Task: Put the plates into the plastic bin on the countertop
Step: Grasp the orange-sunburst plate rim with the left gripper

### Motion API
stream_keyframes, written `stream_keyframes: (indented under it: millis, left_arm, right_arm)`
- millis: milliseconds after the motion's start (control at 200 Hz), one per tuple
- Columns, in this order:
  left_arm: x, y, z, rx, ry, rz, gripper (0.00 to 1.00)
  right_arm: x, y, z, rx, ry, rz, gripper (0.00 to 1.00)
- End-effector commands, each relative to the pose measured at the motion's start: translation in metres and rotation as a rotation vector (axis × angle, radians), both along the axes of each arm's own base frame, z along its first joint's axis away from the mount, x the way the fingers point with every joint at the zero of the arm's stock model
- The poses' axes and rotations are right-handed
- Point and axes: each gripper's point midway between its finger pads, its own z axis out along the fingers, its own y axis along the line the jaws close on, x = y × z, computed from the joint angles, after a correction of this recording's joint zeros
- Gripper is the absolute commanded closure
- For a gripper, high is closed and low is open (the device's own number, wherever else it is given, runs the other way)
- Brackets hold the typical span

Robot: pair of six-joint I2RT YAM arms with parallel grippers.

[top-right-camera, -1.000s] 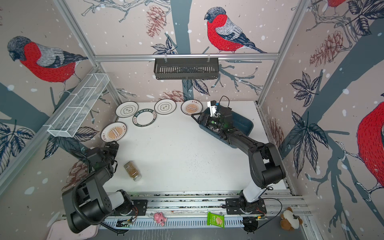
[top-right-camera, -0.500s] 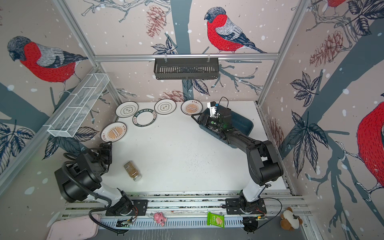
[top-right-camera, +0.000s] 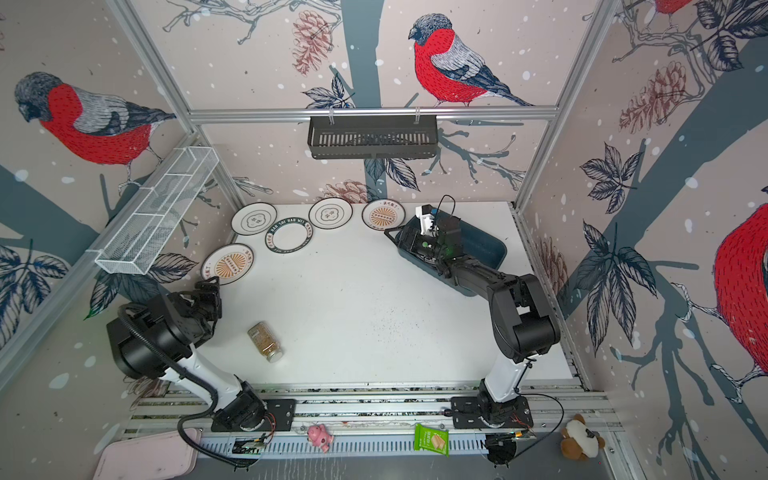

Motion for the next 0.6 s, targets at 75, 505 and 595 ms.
stream_keyframes:
  millis: [75,505,595]
  left_arm:
    - [0.004,-0.005,-0.013,0.008,0.086,-0.026,0.12]
    - [0.016,-0.012,-0.019,0.004,0.141,-0.018,0.2]
    - [0.018,-0.012,-0.019,-0.015,0.13,-0.006,0.23]
  right_arm:
    - [0.003,0.019,0.005,-0.086,-0.105,-0.001,0.01]
    - [0.02,0.042,-0.018,-0.161,-0.123,0.077,0.01]
    - [0.023,0.041,-0.021,-0.183,-0.125,0.072,0.0]
